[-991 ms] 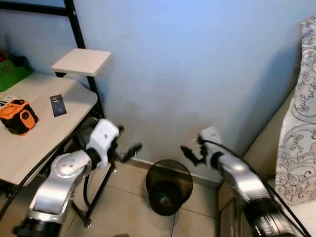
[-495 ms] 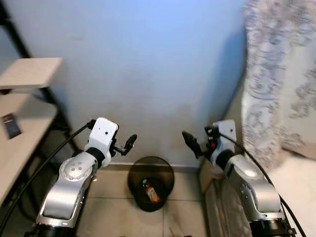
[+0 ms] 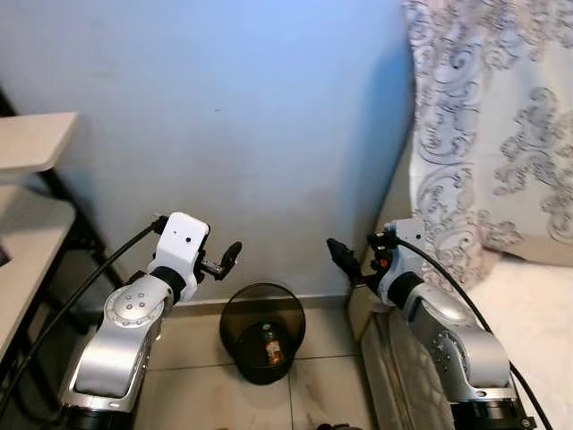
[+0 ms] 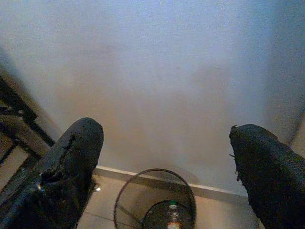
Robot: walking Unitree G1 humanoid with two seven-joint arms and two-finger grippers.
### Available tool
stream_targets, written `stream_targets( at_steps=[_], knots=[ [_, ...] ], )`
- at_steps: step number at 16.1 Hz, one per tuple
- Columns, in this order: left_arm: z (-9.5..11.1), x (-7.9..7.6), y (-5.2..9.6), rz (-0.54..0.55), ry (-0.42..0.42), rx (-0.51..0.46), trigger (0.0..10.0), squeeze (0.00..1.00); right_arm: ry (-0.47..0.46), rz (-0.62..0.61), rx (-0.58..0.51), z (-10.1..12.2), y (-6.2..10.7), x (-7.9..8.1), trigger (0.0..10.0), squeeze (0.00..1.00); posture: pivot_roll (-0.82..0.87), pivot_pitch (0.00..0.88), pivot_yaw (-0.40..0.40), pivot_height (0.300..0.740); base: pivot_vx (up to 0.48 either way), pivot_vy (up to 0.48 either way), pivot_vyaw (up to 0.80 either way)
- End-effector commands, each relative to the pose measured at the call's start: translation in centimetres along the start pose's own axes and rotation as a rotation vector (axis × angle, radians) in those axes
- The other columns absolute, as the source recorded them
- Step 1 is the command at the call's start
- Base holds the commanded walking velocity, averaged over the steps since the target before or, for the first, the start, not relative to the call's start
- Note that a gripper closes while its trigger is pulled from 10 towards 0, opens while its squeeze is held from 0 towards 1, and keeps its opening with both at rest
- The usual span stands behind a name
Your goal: Clean up the room
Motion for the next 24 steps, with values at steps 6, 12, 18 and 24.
stream_targets(
  at_steps=[6,12,18,24],
  knots=[
    [0.6,0.6,-0.4,0.029,0.007,-0.007,10.0,0.0,0.03,-0.005,-0.011,0.7,0.1,0.2,10.0,1.0,0.02,0.0,0.015,0.74,0.0,0.0,-0.78],
    [0.9,0.7,-0.6,0.032,0.01,-0.018,10.0,0.0,0.013,-0.011,-0.01,0.7,-0.1,0.1,10.0,1.0,0.02,0.0,0.015,0.74,0.0,0.0,-0.78],
    [1.3,0.9,-0.7,0.033,-0.036,-0.022,10.0,0.0,0.02,-0.012,-0.004,0.6,-0.3,0.2,10.0,1.0,0.02,0.0,0.014,0.74,0.0,0.135,-0.78],
    [1.4,1.1,-0.9,0.041,0.01,-0.031,10.0,0.0,0.025,0.001,-0.009,0.9,-0.3,0.3,10.0,1.0,0.03,0.0,0.006,0.74,0.0,-0.16,-0.78]
  ],
)
Point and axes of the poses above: a point about 5 cm out from each wrist's last joint towards the gripper, its own y axis pointing back from the gripper into the wrist, its own z axis along the axis of the wrist's last joint, x = y × z, the point moved 5 cm from there along -y, pointing out of the wrist towards the gripper, and after that the axes turned 3 degrees about -y, right-handed, at the moved point
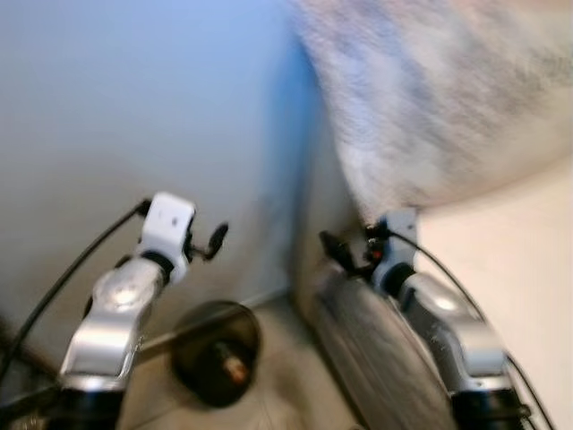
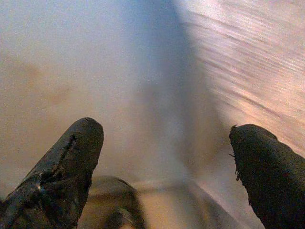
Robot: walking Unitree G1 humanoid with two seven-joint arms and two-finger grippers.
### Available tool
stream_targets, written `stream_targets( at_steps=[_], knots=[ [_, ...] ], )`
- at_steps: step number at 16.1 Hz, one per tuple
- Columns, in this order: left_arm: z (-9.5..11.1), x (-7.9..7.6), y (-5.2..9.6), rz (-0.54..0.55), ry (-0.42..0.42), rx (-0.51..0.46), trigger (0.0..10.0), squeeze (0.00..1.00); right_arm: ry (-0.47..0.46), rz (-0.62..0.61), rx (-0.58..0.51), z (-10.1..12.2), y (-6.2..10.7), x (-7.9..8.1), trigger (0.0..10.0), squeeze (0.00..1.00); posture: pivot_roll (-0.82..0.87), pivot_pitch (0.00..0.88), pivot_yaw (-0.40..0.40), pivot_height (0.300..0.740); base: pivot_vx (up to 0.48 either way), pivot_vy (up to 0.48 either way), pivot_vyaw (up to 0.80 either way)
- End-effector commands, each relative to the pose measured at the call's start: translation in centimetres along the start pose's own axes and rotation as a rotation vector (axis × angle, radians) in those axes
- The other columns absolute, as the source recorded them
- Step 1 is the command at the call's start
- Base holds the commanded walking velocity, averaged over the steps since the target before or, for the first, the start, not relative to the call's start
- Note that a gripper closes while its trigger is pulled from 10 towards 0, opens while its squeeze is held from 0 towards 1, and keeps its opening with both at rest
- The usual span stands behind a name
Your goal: Clean up the room
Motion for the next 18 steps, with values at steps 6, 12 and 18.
stream_targets(
  at_steps=[6,12,18],
  knots=[
    [0.1,0.3,0.0,0.018,0.088,-0.009,10.0,0.0,0.013,0.019,-0.017,0.8,-0.2,0.5,10.0,1.0,0.03,0.0,0.004,0.74,0.0,0.0,-0.78],
    [0.5,0.5,-0.1,0.023,0.126,-0.043,10.0,0.0,0.019,0.013,-0.01,0.5,-0.2,0.4,10.0,1.0,0.02,0.0,0.007,0.74,0.0,0.0,-0.78],
    [-0.3,1.6,-0.2,0.101,0.071,-0.004,10.0,0.0,0.011,-0.035,-0.032,0.9,-0.2,-0.2,10.0,1.0,0.02,0.0,0.004,0.74,0.0,0.0,-0.78]
  ],
)
Point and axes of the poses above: a point about 5 cm out from each wrist's last joint towards the gripper, its own y axis pointing back from the gripper into the wrist, its own z axis along the axis of the wrist's last joint, x = y × z, the point moved 5 cm from there along -y, pointing out of the wrist towards the gripper, and after that the axes turned 3 degrees about -y, right-handed, at the moved point
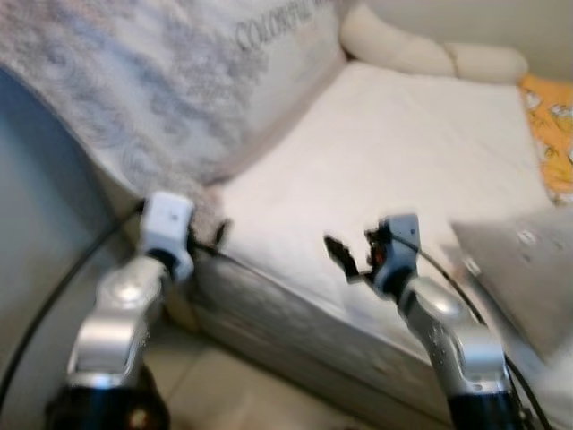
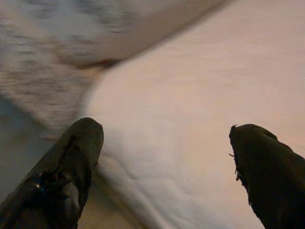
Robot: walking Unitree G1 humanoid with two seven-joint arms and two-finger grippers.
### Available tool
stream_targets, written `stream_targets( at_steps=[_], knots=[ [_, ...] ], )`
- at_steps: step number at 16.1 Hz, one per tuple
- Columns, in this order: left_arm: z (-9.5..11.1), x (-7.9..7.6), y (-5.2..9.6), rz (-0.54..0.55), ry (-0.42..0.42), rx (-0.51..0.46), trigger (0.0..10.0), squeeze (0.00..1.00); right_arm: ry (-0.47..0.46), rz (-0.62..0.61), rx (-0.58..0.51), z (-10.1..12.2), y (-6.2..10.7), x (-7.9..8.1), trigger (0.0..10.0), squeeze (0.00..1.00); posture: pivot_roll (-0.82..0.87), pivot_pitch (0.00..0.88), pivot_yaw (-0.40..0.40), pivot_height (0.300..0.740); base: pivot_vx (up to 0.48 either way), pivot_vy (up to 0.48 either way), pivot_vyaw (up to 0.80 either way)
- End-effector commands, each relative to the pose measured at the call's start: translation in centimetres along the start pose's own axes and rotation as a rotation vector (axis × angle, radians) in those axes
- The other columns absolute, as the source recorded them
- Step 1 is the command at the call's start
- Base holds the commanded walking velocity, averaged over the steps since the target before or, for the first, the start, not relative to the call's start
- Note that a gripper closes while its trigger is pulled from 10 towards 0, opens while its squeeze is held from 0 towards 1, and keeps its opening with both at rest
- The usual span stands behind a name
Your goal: Clean up the room
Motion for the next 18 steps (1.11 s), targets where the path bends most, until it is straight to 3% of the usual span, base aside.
stream_targets(
  at_steps=[1,5,8,9,11,12,13,14,18],
  knots=[
    [0.6,0.1,-0.1,0.02,-0.013,-0.025,10.0,0.0,-0.001,-0.043,-0.032,0.7,0.1,-0.8,10.0,1.0,0.02,0.0,0.004,0.74,0.0,0.0,-0.77],
    [0.8,0.0,0.0,0.012,-0.04,-0.035,10.0,0.0,-0.01,-0.205,-0.075,1.3,0.2,-2.9,10.0,1.0,0.01,0.0,0.006,0.74,0.0,-0.06,-0.77],
    [0.7,0.0,0.0,0.017,-0.033,-0.037,10.0,0.0,0.007,-0.246,-0.112,2.3,0.2,-3.4,10.0,0.99,0.02,0.0,0.002,0.74,0.0,-0.311,-0.67],
    [0.7,0.1,0.0,0.019,-0.032,-0.036,10.0,0.0,0.024,-0.252,-0.111,2.4,0.2,-3.4,10.0,0.94,0.01,0.0,0.007,0.74,0.0,-0.334,0.0],
    [0.7,0.1,-0.1,0.018,-0.027,-0.034,10.0,0.0,0.029,-0.252,-0.116,2.6,0.1,-3.3,10.0,0.7,0.02,0.0,0.003,0.74,0.0,-0.336,0.0],
    [0.7,0.1,-0.1,0.018,-0.028,-0.033,10.0,0.0,0.03,-0.254,-0.113,2.5,0.0,-3.2,10.0,0.68,0.01,0.0,0.009,0.74,0.0,-0.337,0.0],
    [0.6,0.1,-0.1,0.023,0.008,-0.024,10.0,0.0,0.044,-0.247,-0.106,2.5,0.0,-3.0,10.0,0.51,0.01,0.0,0.009,0.74,0.0,0.0,0.0],
    [0.8,0.3,-0.3,0.038,0.014,-0.038,10.0,0.0,0.064,-0.275,-0.1,2.5,-0.1,-3.3,10.0,0.0,0.01,0.0,0.008,0.74,0.0,0.0,0.0],
    [1.5,0.8,-0.5,0.056,-0.006,-0.076,10.0,0.0,0.045,-0.281,-0.087,2.8,-0.4,-3.5,10.0,0.0,0.0,0.0,0.011,0.74,0.0,0.0,0.0]
  ],
)
Point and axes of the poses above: a point about 5 cm out from each wrist's last joint towards the gripper, its own y axis pointing back from the gripper into the wrist, its own z axis along the axis of the wrist's last joint, x = y × z, the point moved 5 cm from there along -y, pointing out of the wrist towards the gripper, and after that the axes turned 3 degrees about -y, right-handed, at the moved point
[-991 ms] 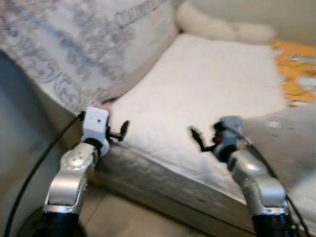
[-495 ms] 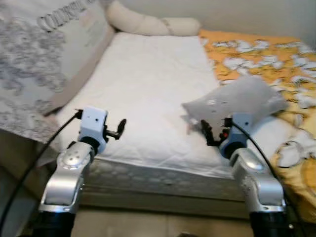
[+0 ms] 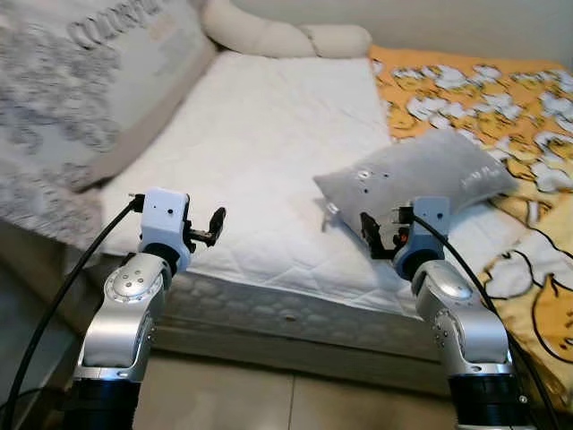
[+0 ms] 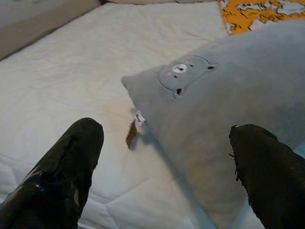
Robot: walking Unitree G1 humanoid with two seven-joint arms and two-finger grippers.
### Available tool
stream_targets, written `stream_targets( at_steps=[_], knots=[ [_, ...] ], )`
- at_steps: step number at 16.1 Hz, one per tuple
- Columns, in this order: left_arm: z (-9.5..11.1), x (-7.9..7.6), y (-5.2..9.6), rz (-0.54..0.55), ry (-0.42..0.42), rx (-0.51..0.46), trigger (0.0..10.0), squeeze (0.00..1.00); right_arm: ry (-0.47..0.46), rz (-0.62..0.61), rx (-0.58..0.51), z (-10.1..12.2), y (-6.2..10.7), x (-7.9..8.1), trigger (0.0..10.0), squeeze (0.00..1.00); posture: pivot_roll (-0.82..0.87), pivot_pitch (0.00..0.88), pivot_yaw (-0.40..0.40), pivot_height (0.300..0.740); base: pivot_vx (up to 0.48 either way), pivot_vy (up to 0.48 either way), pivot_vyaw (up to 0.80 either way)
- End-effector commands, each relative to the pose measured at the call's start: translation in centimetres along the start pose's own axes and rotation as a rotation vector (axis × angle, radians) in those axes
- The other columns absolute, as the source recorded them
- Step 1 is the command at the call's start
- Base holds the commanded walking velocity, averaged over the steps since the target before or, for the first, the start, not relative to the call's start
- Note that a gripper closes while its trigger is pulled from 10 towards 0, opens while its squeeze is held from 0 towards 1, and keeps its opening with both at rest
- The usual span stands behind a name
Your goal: Clean up the room
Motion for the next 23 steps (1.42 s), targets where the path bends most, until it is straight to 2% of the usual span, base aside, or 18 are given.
stream_targets(
  at_steps=[1,6,10,15,17,19,22,23],
  knots=[
    [0.5,0.3,-0.2,0.006,-0.013,-0.016,10.0,0.0,0.014,-0.009,-0.021,0.8,-0.2,-0.1,10.0,0.0,0.01,0.0,0.007,0.74,0.27,0.0,0.0],
    [0.8,0.2,-0.3,0.004,-0.005,-0.034,10.0,0.0,0.032,0.018,-0.027,1.0,-0.4,0.3,10.0,0.0,0.02,0.0,0.001,0.74,0.315,0.0,0.0],
    [0.7,0.5,-0.4,0.01,-0.009,-0.031,10.0,0.0,0.105,0.007,-0.064,1.2,-0.5,0.8,10.0,0.0,0.01,0.0,0.006,0.74,0.34,0.0,0.0],
    [0.7,0.5,-0.4,0.009,-0.014,-0.029,10.0,0.0,0.038,0.039,-0.009,0.5,-0.5,0.7,10.0,0.0,0.02,0.0,0.004,0.74,0.346,0.0,0.0],
    [0.7,0.5,-0.4,0.005,-0.013,-0.03,10.0,0.0,0.012,0.033,-0.005,0.3,-0.5,0.6,10.0,0.0,0.02,0.0,0.001,0.74,0.347,0.0,-0.78],
    [0.7,0.5,-0.4,0.004,-0.013,-0.03,10.0,0.0,0.019,0.015,-0.011,0.4,-0.5,0.3,10.0,0.0,0.02,0.0,0.005,0.74,0.349,0.0,0.0],
    [0.7,0.5,-0.4,0.005,-0.014,-0.03,10.0,0.0,-0.017,0.015,-0.006,0.4,-0.5,0.2,10.0,0.0,0.02,0.0,0.005,0.74,0.349,0.0,0.0],
    [0.6,0.5,-0.4,0.006,-0.015,-0.03,10.0,0.0,0.001,0.013,-0.007,0.4,-0.5,0.1,10.0,0.0,0.01,0.0,0.008,0.74,0.349,0.0,0.0]
  ],
)
Point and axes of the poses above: a point about 5 cm out from each wrist's last joint towards the gripper, its own y axis pointing back from the gripper into the wrist, its own z axis along the axis of the wrist's last joint, x = y × z, the point moved 5 cm from there along -y, pointing out of the wrist towards the gripper, and after that the axes turned 3 degrees about -y, right-handed, at the moved point
